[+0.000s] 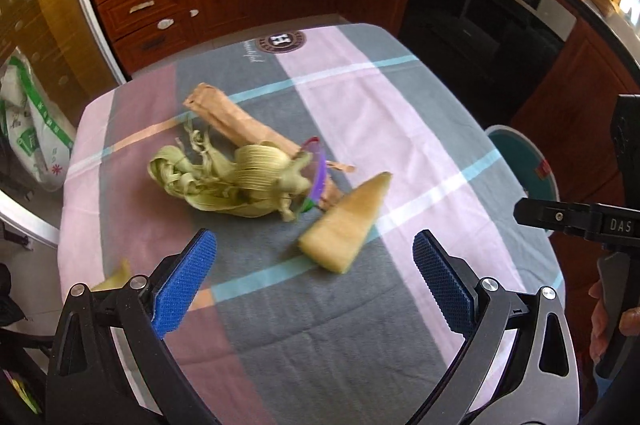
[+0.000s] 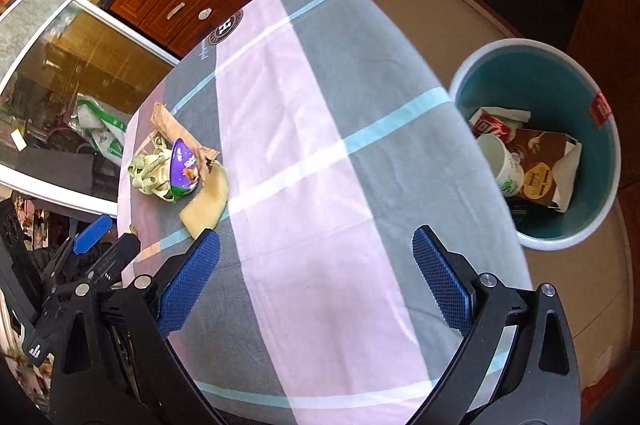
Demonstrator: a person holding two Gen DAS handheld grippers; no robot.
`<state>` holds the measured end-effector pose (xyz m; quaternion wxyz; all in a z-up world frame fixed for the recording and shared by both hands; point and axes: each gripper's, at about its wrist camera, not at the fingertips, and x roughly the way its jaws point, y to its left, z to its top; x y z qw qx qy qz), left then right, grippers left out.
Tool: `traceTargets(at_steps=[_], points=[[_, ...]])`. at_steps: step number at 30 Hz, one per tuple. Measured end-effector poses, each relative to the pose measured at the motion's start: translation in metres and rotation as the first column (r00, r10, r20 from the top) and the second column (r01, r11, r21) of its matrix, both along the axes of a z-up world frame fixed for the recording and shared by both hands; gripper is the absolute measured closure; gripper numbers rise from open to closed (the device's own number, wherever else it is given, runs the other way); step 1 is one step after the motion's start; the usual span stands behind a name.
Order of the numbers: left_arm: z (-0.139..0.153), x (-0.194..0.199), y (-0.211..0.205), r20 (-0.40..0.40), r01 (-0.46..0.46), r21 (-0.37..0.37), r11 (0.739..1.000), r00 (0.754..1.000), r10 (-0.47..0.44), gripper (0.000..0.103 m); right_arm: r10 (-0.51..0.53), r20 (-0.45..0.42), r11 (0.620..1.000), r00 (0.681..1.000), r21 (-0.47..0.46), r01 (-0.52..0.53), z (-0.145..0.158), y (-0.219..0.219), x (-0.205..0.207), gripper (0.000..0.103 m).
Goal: Collect trash
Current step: 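Move both tools back over the table toward the corn husks, then grasp the green corn husks with left tool while right tool grasps the purple wrapper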
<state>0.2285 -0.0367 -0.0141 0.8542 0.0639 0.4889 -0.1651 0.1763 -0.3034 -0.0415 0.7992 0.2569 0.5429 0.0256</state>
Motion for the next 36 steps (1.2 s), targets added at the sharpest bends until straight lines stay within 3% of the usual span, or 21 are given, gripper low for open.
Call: traceTargets(at_steps=[9,15,17,19,21,24,29,36], points=[[-0.027,0.046,0.057,-0.034,-0.082,0.018,0.996,0.996,0.083,0.004,0.107,-0.004,0.994,0.994,-0.024,-0.107,0.005,0.06,0.054,0.01],[-0.039,0.064,0.043,-0.051,-0.016,0.005,1.0,0.999,0.017,0.004,0.164,0.03,0.986,0.986,-0.018,-0.164,0.006,0.097,0.093,0.01],[-0.042,0.066,0.038,-0.052,0.005,0.01,1.0,0.999,-0.004,0.004,0.173,0.033,0.985,0.984,-0.022,-0.173,0.003,0.108,0.106,0.023],[-0.045,0.066,0.037,-0.058,0.016,0.004,1.0,0.998,-0.016,0.004,0.18,0.016,0.984,0.984,0.005,-0.18,-0.004,0.115,0.118,0.053],[-0.048,0.065,0.04,-0.069,0.026,0.005,1.0,0.997,-0.026,0.004,0.187,-0.003,0.982,0.982,0.021,-0.187,-0.011,0.121,0.129,0.064],[-0.049,0.063,0.046,-0.073,0.032,0.008,0.999,0.997,-0.031,0.004,0.207,-0.015,0.978,0.978,0.034,-0.206,-0.018,0.128,0.137,0.066],[-0.043,0.068,0.046,-0.077,0.023,-0.028,0.999,0.997,-0.025,0.004,0.258,-0.016,0.966,0.966,0.012,-0.258,-0.026,0.142,0.138,0.087],[-0.05,0.072,0.024,-0.089,0.039,-0.019,0.999,0.995,-0.04,0.004,0.254,-0.043,0.967,0.966,-0.005,-0.255,-0.038,0.121,0.116,0.091]])
